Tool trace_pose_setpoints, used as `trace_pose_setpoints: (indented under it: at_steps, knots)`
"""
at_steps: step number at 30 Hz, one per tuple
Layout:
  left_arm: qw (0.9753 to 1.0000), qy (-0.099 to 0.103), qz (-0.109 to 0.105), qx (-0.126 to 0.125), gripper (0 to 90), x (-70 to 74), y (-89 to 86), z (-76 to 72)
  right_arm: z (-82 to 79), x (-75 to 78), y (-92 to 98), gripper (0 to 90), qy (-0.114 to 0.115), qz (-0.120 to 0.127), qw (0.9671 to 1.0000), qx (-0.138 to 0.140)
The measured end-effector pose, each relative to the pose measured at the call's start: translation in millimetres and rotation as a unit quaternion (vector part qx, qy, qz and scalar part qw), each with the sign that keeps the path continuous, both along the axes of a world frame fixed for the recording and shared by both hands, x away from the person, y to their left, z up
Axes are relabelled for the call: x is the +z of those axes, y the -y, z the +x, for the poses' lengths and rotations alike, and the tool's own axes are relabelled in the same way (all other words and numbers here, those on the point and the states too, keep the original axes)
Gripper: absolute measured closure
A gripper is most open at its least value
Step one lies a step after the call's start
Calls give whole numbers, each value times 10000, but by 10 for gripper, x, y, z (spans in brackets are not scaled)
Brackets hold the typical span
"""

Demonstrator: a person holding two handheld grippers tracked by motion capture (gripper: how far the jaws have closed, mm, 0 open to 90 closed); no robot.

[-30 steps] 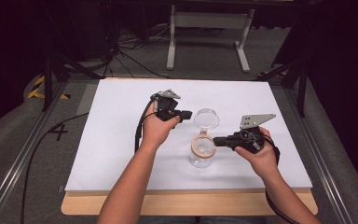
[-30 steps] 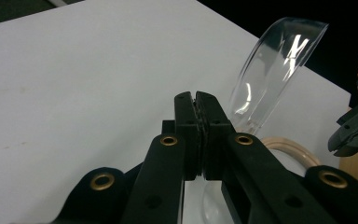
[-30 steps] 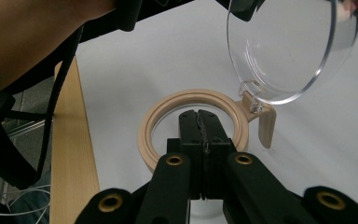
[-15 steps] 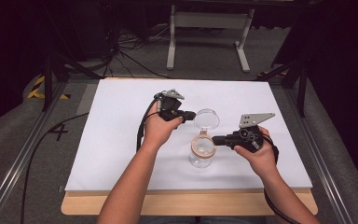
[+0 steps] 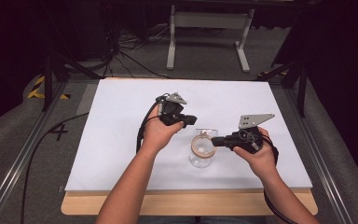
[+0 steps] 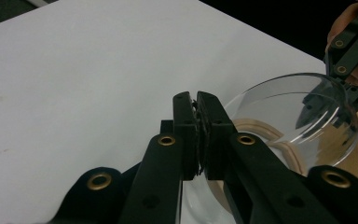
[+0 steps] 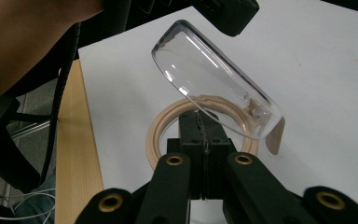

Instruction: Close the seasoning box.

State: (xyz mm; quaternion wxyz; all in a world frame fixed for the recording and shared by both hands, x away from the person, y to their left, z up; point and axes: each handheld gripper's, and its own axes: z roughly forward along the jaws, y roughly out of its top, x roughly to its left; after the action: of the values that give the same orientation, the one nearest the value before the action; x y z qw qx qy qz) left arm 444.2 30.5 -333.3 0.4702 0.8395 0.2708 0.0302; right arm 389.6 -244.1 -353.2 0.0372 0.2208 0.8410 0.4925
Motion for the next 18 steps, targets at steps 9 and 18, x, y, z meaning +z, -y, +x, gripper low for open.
trace_pose_setpoints:
  at_steps: [9, 18]
  knots:
    - [9999, -73, 114, 58, 851, -56, -187, -148, -52, 21, -43, 900, -119, -68, 9997, 218]
    - [9993, -196, 245, 186, 835, -214, -476, -475, -109, 38, -115, 900, -139, -278, 9988, 374]
